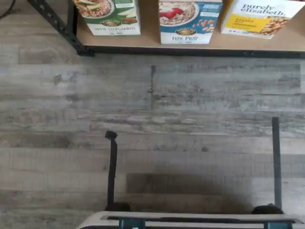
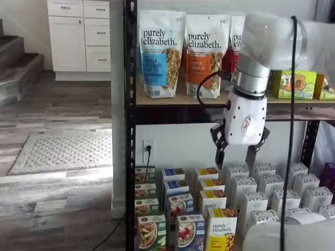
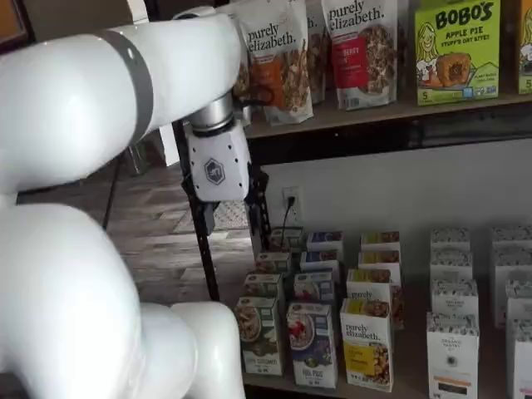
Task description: Pick up the blue and white box that is on the bottom shelf, the second box from the left
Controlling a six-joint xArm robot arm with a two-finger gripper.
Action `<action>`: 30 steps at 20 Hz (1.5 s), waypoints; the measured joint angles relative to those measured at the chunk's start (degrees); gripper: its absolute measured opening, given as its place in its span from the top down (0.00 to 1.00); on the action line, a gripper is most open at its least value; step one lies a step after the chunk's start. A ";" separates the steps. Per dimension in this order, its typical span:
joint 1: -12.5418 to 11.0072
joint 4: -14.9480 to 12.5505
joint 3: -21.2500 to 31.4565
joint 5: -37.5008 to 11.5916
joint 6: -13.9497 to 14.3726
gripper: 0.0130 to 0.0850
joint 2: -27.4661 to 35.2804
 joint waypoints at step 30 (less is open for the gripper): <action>3.48 -3.10 11.83 -33.61 3.94 0.00 18.78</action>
